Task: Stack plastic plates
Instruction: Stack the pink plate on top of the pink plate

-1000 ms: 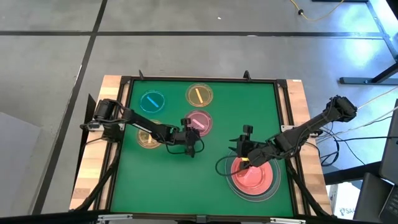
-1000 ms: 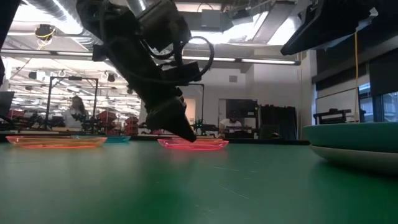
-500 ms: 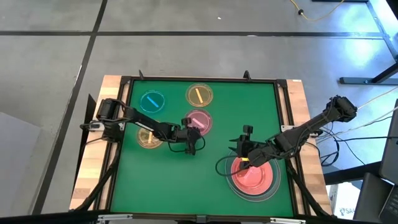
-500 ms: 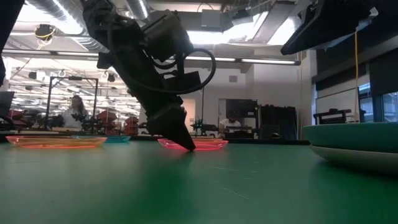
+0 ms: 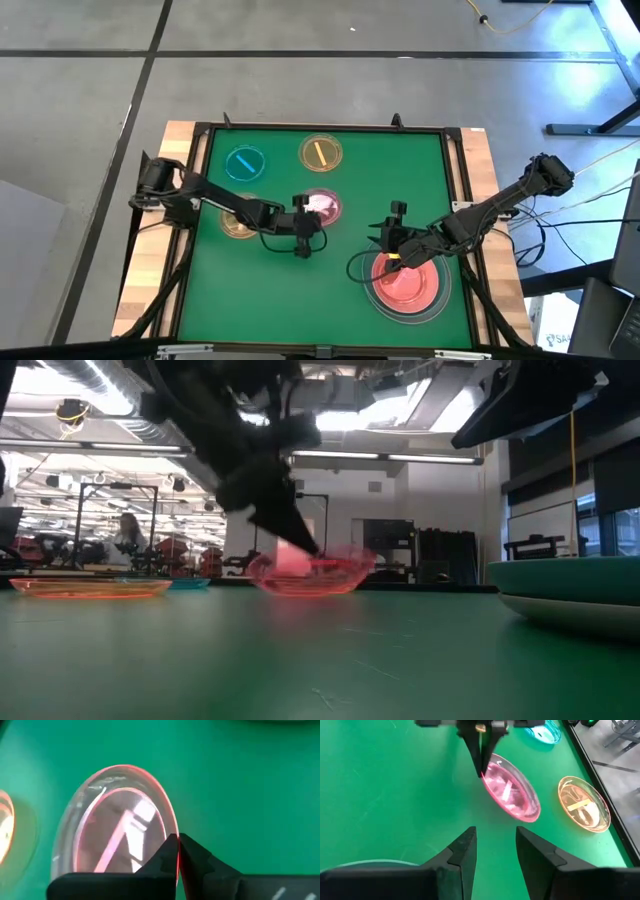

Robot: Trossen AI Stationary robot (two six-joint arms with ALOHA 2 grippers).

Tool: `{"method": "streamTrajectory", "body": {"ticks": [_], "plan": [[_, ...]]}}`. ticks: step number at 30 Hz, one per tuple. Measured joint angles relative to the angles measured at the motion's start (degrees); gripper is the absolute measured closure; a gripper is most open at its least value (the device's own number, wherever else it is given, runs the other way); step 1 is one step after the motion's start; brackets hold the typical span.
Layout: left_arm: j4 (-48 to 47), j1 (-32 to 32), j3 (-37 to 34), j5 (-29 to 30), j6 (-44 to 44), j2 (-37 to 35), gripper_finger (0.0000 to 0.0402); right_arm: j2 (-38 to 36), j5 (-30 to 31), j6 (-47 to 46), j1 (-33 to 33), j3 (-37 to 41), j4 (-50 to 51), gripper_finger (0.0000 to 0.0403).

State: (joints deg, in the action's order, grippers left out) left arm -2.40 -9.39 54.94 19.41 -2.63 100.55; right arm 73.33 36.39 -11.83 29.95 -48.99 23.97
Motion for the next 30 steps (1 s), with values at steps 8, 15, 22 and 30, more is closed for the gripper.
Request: {"method": "streamTrajectory", "body": {"ticks": [8,15,22,30], "plan": [[0.3,-5.85,4.94,-0.21,6.29,-1.29,0.0399,5.63,-3.69,3.2,-0.09,0.0,-5.18,0.0274],[0.38,-8.94,9.11,-0.97,9.11,-1.29,0.04,10.46,-4.06,16.22,-0.09,0.02,-15.41,0.0274],[0.24,-10.23,9.55,-0.82,10.7,-1.29,0.04,10.53,-3.74,19.45,-0.06,0.02,-17.9,0.0274],[-0.87,-9.63,9.66,-0.8,10.09,-1.33,0.04,10.55,-3.53,19.84,0.02,-1.64,-18.09,0.0274]]}}
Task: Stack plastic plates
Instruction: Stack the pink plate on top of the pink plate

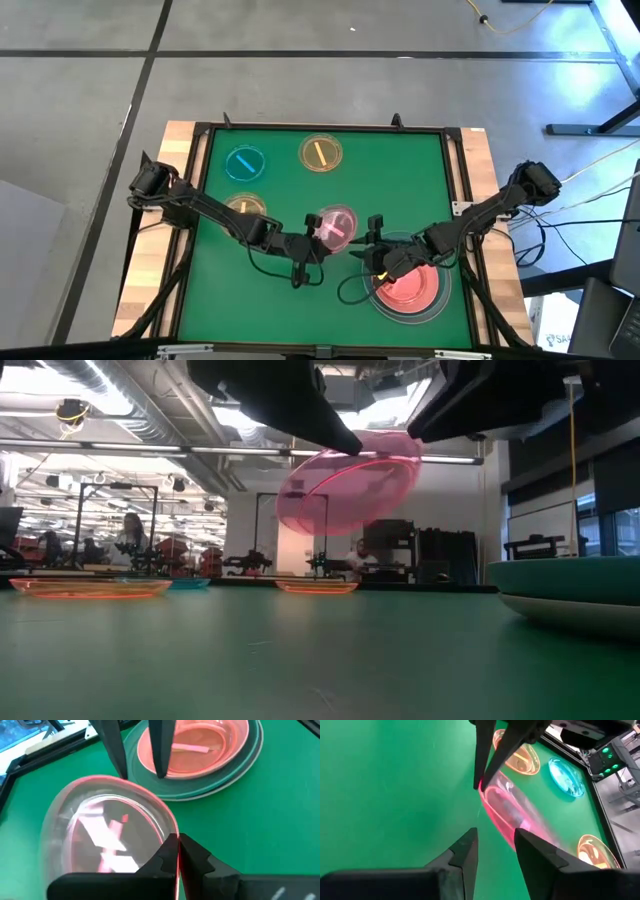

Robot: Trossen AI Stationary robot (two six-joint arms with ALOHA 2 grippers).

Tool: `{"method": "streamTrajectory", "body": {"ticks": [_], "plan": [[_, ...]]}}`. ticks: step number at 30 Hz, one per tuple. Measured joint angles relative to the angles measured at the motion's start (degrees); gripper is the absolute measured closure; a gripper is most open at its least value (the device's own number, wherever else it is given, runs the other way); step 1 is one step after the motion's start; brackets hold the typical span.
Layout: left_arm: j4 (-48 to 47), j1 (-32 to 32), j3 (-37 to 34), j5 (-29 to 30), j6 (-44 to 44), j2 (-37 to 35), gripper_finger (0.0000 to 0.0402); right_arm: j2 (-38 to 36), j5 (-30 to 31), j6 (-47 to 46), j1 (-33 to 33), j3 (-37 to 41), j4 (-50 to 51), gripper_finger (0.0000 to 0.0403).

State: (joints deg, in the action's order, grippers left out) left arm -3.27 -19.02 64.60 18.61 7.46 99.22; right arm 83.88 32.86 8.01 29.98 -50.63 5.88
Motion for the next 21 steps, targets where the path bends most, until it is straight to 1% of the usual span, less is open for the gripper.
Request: {"method": "streamTrajectory", "body": {"ticks": [10,14,19,21], "plan": [[-0.55,0.08,0.02,0.5,0.37,-0.05,0.04,0.24,-0.12,0.0,-0.33,0.0,0.12,0.0274],[-3.56,0.7,0.04,3.09,-1.51,-0.07,0.0399,0.24,-1.26,0.07,-0.37,0.0,-2.04,0.0274],[-3.07,1.17,0.04,0.18,-1.93,-0.07,0.0399,0.42,-2.1,1.06,-0.56,0.0,-2.51,0.0274],[-2.59,0.66,0.04,0.1,-1.14,-0.07,0.0399,0.88,-2.52,1.12,-1.18,0.0,-1.63,0.0274]]}}
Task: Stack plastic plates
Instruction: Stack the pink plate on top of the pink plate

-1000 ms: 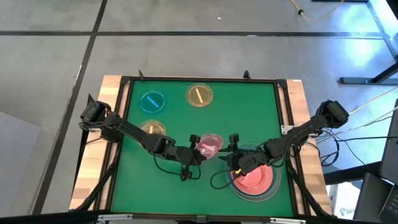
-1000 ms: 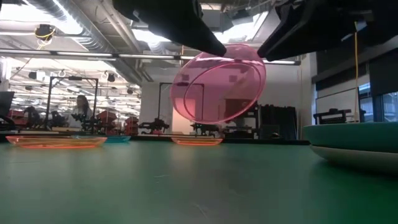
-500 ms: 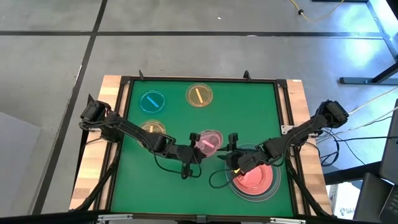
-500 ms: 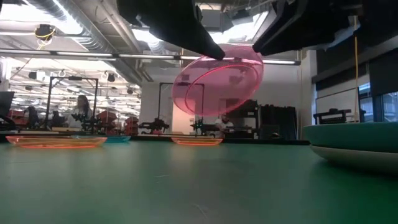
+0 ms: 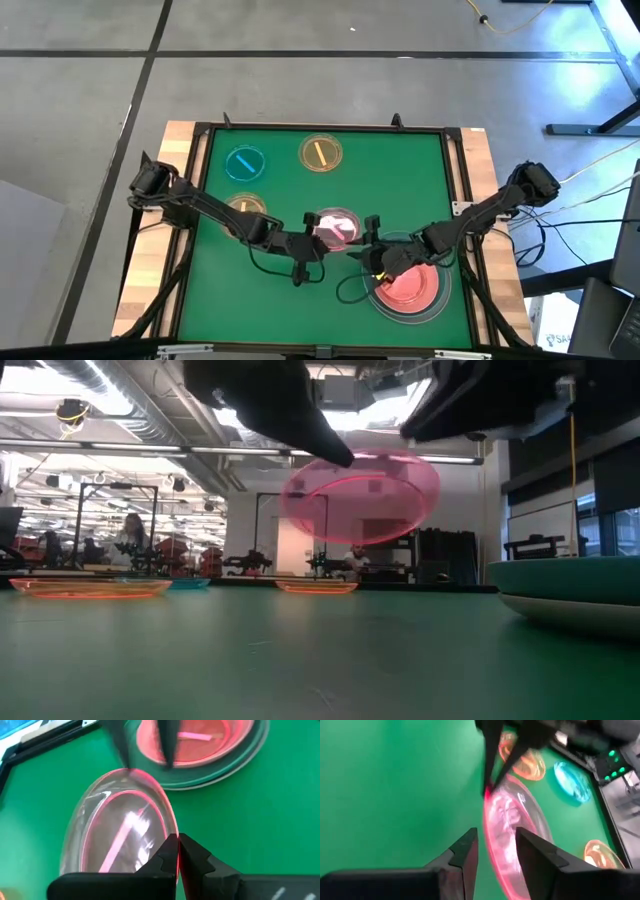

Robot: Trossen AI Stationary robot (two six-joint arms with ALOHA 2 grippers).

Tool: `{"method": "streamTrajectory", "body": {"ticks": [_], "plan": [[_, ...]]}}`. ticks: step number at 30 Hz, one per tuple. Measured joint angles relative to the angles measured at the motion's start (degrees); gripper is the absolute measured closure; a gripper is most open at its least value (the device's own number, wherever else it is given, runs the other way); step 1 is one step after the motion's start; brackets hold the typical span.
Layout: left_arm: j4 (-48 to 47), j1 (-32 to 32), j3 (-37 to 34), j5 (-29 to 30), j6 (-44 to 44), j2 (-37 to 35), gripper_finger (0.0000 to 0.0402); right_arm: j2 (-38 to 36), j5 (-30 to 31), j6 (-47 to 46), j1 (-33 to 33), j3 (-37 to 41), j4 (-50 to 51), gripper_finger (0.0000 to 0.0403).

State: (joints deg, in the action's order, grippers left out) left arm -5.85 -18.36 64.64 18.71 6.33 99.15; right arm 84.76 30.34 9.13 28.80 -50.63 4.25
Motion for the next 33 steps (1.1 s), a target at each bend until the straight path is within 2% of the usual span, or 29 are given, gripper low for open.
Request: {"method": "streamTrajectory", "body": {"ticks": [12,16,23,29,33], "plan": [[0.67,-0.85,0.0,2.06,3.01,0.0,0.0399,2.61,-1.59,1.7,-0.64,0.0,-0.15,0.0284],[0.29,-0.35,0.0,1.78,1.84,0.0,0.0399,2.61,-2.58,1.75,-0.7,0.0,0.34,0.0315],[0.29,-0.73,0.0,1.7,1.13,0.0,0.0397,2.61,-2.07,3.34,-0.7,0.0,0.16,0.0394],[0.31,-0.75,-0.02,1.7,0.11,0.0,0.0357,2.6,-0.27,2.95,-0.43,-0.2,1.08,0.0392],[-0.31,-2.26,-0.02,2.25,1.06,-0.69,0.033,0.95,-0.41,-3.48,1.97,-4.8,13.48,0.04]]}}
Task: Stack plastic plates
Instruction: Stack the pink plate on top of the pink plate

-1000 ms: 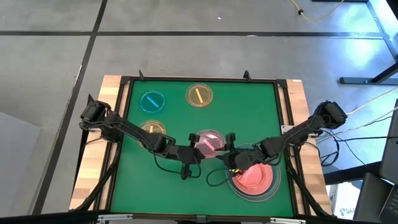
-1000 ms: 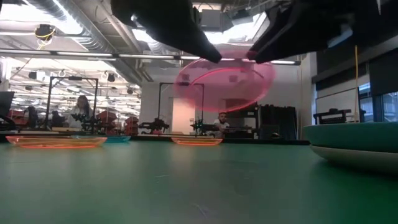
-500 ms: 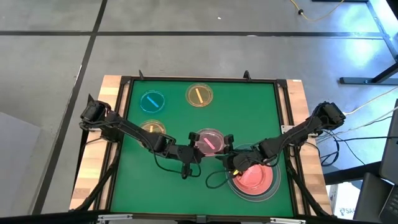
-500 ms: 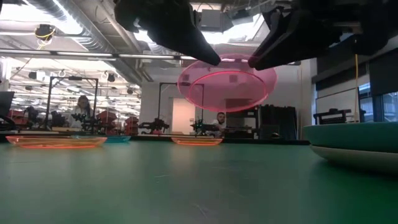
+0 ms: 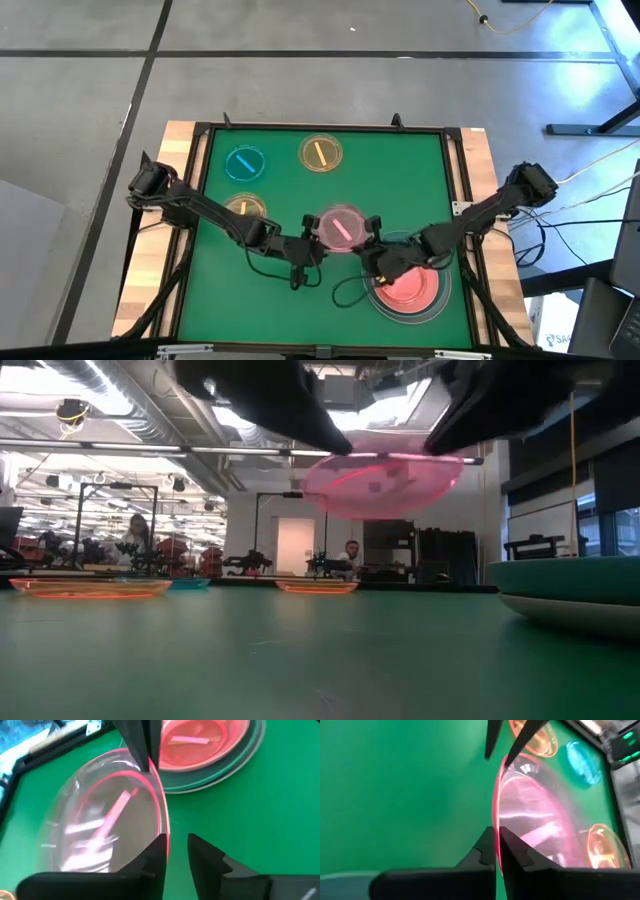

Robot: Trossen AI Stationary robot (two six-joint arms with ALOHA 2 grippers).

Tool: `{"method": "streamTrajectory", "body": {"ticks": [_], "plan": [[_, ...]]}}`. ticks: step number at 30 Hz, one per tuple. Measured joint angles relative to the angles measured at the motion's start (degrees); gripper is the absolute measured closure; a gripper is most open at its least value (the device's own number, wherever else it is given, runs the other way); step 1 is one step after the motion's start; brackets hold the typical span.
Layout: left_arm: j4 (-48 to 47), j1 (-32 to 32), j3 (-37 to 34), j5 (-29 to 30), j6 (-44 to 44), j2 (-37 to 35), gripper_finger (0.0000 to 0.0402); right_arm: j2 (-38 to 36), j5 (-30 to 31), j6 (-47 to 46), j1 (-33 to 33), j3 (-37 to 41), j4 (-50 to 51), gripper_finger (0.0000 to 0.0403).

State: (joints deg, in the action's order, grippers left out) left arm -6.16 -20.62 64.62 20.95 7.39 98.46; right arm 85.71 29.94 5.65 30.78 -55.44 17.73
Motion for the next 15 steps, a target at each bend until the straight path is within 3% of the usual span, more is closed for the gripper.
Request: {"method": "streamTrajectory", "body": {"ticks": [3,8,12,15], "plan": [[-1.2,-1.5,0.0,1.95,0.58,-1.6,0.0322,-1.32,-1.75,-6.84,2.86,-4.62,13.47,0.0397],[-2.3,-3.72,0.0,3.98,0.34,-2.91,0.032,-2.5,-9.93,-19.1,7.4,-12.72,29.44,0.0401],[-2.55,-4.76,0.0,4.11,1.11,-2.92,0.032,-2.59,-18.66,-27.56,11.01,-15.54,34.4,0.0399],[-2.57,-4.64,0.0,4.77,1.17,-2.91,0.032,-2.6,-24.44,-30.73,12.68,-15.19,32.56,0.0398]]}}
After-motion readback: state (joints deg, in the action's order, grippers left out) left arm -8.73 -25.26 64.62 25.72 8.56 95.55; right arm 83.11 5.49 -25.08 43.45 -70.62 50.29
